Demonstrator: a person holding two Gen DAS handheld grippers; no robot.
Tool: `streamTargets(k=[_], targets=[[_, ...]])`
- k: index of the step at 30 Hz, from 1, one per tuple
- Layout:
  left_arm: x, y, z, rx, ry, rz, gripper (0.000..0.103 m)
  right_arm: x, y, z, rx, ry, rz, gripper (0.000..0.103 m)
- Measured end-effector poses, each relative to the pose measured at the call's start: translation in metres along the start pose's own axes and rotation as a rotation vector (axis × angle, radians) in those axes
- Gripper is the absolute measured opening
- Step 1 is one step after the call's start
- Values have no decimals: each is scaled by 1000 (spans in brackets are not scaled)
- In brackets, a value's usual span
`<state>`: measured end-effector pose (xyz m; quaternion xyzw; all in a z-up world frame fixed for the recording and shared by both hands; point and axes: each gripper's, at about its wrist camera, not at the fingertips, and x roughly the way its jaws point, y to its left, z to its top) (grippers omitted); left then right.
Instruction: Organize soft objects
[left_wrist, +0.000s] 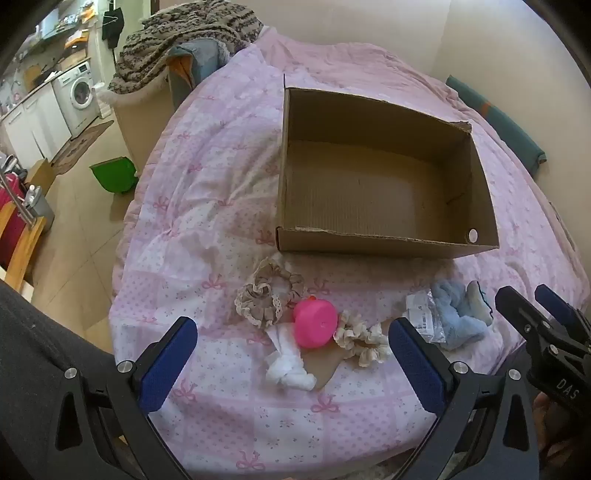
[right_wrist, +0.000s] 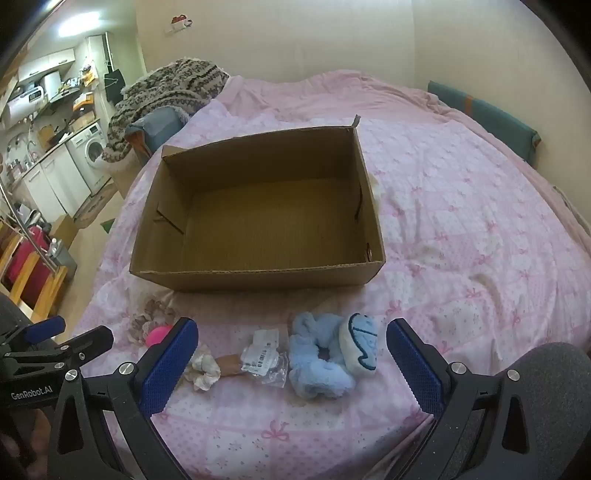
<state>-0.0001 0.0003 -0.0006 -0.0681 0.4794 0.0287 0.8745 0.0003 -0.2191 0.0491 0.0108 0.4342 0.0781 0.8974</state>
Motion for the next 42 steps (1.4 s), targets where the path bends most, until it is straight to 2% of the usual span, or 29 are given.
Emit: streamTargets(k=[42], targets=[[3, 3, 2, -13, 12, 0, 103, 5, -1, -2, -7, 14, -12, 103]])
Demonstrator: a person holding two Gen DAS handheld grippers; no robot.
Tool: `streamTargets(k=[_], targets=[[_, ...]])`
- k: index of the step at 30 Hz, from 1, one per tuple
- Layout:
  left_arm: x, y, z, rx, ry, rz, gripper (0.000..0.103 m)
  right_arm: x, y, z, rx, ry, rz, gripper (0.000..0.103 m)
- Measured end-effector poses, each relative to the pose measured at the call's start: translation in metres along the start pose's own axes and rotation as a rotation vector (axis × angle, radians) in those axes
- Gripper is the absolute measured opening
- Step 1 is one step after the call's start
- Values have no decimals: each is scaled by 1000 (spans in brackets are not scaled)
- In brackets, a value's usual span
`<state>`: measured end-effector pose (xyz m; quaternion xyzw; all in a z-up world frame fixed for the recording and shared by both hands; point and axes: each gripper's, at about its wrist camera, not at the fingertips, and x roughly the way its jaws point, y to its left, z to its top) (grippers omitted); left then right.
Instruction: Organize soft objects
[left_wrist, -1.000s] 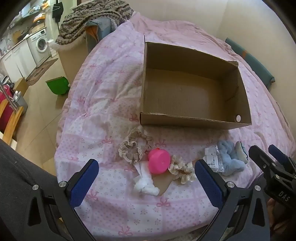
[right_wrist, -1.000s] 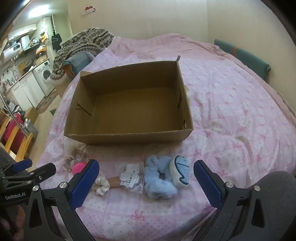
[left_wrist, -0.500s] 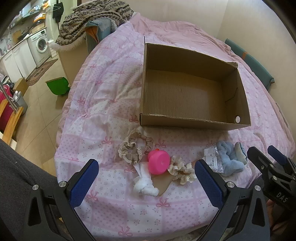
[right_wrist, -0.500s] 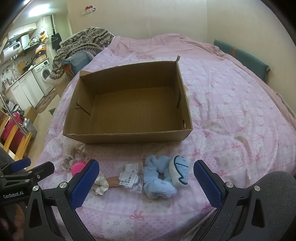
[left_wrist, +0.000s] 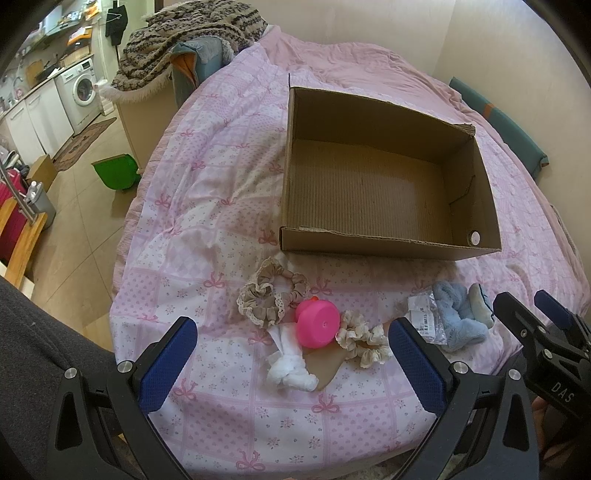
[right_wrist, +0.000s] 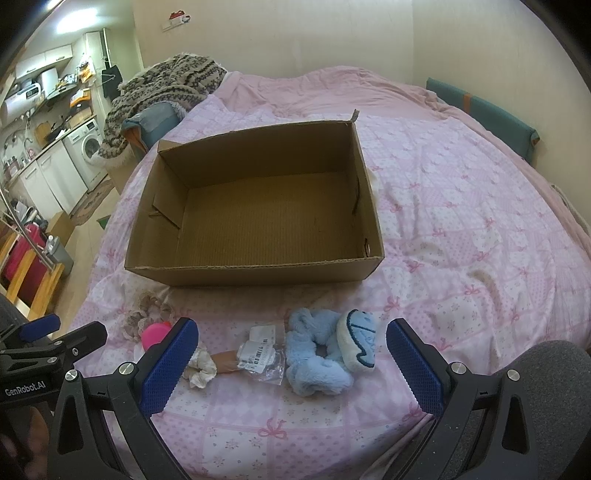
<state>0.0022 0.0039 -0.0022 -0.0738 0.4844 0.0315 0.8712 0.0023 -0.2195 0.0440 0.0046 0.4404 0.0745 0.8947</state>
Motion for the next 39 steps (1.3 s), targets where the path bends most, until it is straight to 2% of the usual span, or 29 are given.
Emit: streamTargets(k=[39], targets=[[-2, 1, 2, 3, -5, 3, 103, 0, 1, 1, 0, 2, -1, 103]])
